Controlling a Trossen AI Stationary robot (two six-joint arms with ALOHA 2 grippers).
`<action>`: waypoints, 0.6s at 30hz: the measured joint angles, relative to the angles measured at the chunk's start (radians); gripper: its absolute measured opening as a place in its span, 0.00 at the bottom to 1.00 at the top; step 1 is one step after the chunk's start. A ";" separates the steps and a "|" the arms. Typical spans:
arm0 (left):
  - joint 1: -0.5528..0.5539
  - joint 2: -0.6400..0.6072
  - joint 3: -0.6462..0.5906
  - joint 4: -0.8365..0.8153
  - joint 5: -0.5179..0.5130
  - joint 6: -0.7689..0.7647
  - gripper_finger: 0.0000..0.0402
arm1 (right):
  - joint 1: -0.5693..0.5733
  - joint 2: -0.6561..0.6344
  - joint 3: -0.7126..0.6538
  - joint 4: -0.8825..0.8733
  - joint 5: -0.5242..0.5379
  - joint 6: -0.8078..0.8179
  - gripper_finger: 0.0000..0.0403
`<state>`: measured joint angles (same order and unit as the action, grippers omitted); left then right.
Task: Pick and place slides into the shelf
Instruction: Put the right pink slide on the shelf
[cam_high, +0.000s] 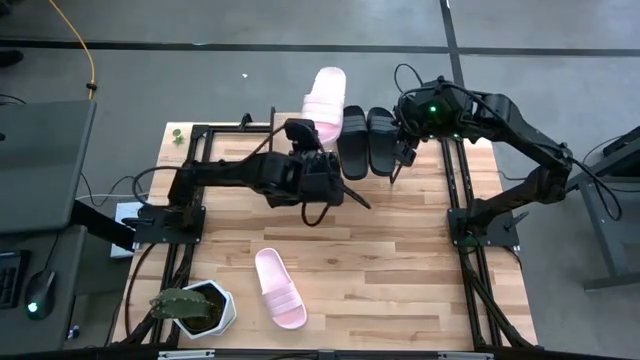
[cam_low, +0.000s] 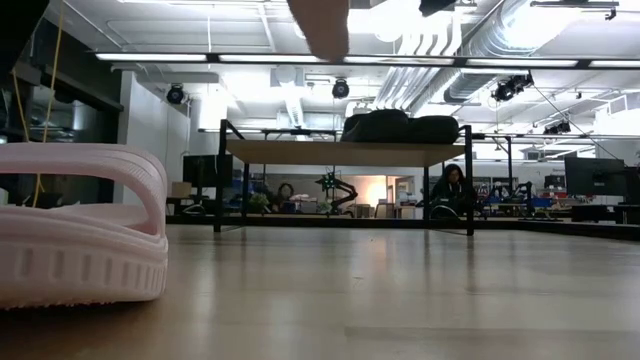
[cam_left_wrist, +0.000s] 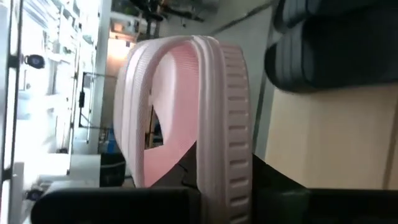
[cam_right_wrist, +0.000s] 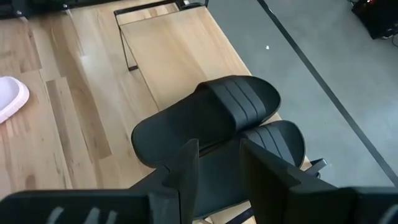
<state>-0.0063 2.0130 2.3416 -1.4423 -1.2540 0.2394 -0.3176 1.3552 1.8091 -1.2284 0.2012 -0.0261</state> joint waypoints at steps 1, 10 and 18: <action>0.007 0.003 -0.001 -0.021 0.002 -0.030 0.07 | 0.000 0.000 0.000 -0.004 0.000 0.000 0.27; 0.047 0.036 0.000 -0.077 -0.014 -0.143 0.07 | 0.000 0.000 0.000 0.001 0.001 -0.060 0.27; 0.053 0.049 0.000 -0.058 0.017 -0.152 0.07 | 0.000 0.000 0.000 0.021 0.031 -0.136 0.27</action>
<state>0.0466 2.0617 2.3420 -1.5007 -1.2370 0.0877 -0.3176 1.3548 1.8091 -1.2077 0.2326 -0.1621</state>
